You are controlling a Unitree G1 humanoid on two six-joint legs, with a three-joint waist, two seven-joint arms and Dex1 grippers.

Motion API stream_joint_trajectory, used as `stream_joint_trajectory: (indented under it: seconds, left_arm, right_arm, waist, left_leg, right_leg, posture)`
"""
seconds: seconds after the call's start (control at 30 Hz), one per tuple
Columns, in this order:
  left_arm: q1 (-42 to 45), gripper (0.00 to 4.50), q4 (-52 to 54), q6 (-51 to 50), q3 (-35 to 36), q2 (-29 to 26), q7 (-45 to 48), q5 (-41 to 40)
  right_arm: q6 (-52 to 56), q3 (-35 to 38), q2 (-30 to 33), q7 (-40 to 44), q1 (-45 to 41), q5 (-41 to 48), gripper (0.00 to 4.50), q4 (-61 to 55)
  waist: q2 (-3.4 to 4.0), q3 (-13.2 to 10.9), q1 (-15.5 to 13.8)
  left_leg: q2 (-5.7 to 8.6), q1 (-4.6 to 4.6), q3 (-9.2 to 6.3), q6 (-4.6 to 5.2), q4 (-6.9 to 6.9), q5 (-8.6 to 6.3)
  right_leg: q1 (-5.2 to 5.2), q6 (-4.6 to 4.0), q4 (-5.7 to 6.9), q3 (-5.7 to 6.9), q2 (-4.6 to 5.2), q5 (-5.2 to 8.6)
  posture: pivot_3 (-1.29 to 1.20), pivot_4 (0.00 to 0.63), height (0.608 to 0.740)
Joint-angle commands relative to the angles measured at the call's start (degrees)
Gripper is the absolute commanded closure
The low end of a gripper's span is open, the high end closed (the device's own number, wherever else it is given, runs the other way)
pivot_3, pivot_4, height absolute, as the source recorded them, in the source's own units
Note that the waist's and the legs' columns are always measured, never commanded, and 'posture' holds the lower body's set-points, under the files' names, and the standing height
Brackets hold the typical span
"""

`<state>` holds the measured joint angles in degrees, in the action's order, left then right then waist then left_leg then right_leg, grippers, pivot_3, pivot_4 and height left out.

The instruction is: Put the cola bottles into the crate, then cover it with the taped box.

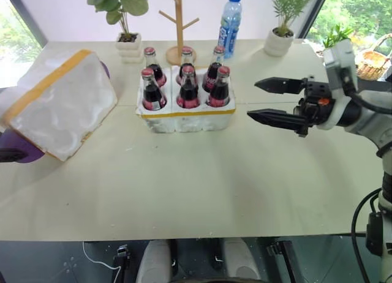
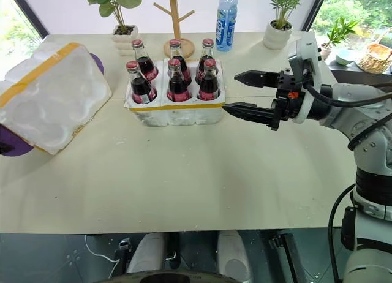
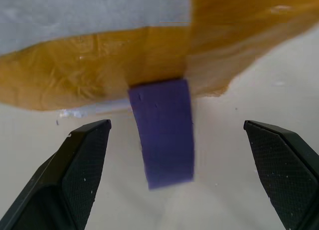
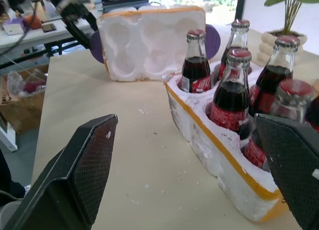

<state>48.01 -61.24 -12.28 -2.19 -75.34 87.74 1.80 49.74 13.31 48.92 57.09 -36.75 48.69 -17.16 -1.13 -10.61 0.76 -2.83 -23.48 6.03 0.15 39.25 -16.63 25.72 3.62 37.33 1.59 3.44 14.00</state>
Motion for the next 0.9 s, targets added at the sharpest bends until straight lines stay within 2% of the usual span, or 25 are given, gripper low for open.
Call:
stream_joint_trajectory:
  seconds: [0.03, 0.1, 0.3, 0.33, 0.5, 0.63, 0.8, 0.9]
  left_arm:
    - [3.7, 0.26, -4.2, 2.3, -1.9, 0.3, -1.5, 3.7]
    - [5.2, 0.78, -5.9, 2.9, -2.5, 1.4, -2.3, 4.7]
    - [7.5, 3.93, -8.0, 4.8, -3.6, 2.0, -2.3, 7.1]
    - [7.7, 4.15, -8.0, 5.5, -3.6, 1.9, -2.8, 7.4]
    - [9.0, 4.16, -5.5, 11.1, -2.1, 1.7, -6.1, 7.0]
    - [12.1, 4.16, 0.6, 12.4, 1.7, 3.7, -12.6, 3.7]
    - [11.4, 4.16, 16.9, 14.0, 6.8, 9.5, -24.8, 0.9]
    - [9.3, 4.16, 27.4, 20.4, 6.3, 13.2, -35.7, 4.8]
  right_arm:
    - [0.6, 3.4, 1.2, -1.7, -0.2, 2.7, 0.00, -2.6]
    - [0.8, 4.0, 1.3, -2.6, 0.4, 3.2, 0.00, -3.1]
    - [1.6, 4.9, 2.1, -4.0, 1.8, 5.0, 0.00, -4.2]
    - [1.0, 4.8, 2.3, -4.1, 1.9, 4.6, 0.00, -4.1]
    - [-1.5, 4.2, 3.3, -4.2, 2.3, 1.7, 0.00, -2.7]
    - [1.6, 6.0, 5.3, -3.7, 2.2, 3.8, 0.00, 0.3]
    - [-0.3, 6.4, 6.7, -5.0, 2.5, 0.9, 0.00, 1.5]
    - [-0.1, 6.5, 6.9, -5.0, 2.7, 1.3, 0.00, 1.4]
  waist:
    - [-0.02, 0.0, 0.1]
    - [-0.03, 0.0, 0.0]
    - [-0.08, 0.0, 0.0]
    - [-0.08, 0.0, 0.0]
    - [-0.10, 0.0, -0.1]
    - [-0.35, 0.0, -0.4]
    - [-0.36, 0.0, -0.7]
    - [-0.36, 0.0, -0.7]
  left_leg:
    - [0.00, 0.00, 0.00, 0.01, 0.00, 0.00]
    - [-0.01, 0.00, -0.01, 0.02, -0.01, -0.01]
    - [0.00, -0.02, -0.04, 0.02, -0.01, -0.01]
    - [0.00, -0.01, -0.04, 0.02, -0.01, -0.01]
    - [0.00, -0.01, -0.05, 0.02, 0.00, -0.01]
    - [0.00, -0.04, -0.10, 0.02, 0.02, -0.01]
    - [0.00, -0.04, -0.12, 0.02, 0.08, -0.01]
    - [0.01, -0.03, -0.12, 0.02, 0.09, -0.01]
  right_leg:
    - [0.00, 0.00, -0.02, 0.00, 0.00, 0.00]
    - [0.00, 0.00, -0.02, 0.00, 0.01, 0.00]
    - [0.00, 0.00, 0.01, 0.01, 0.05, 0.00]
    - [0.00, 0.01, 0.01, 0.01, 0.08, 0.00]
    - [0.00, 0.00, 0.02, 0.02, 0.08, 0.00]
    - [-0.01, 0.01, 0.03, 0.07, 0.09, 0.00]
    - [-0.12, 0.19, -0.05, 0.05, 0.21, -0.10]
    - [-0.15, 0.22, -0.08, 0.03, 0.20, -0.12]
  posture:
    - [0.00, 0.150, 0.740]
    - [0.00, 0.150, 0.740]
    - [0.00, 0.150, 0.740]
    - [0.00, 0.150, 0.740]
    - [0.00, 0.150, 0.740]
    - [0.00, 0.150, 0.740]
    - [0.00, 0.150, 0.740]
    - [0.00, 0.150, 0.740]
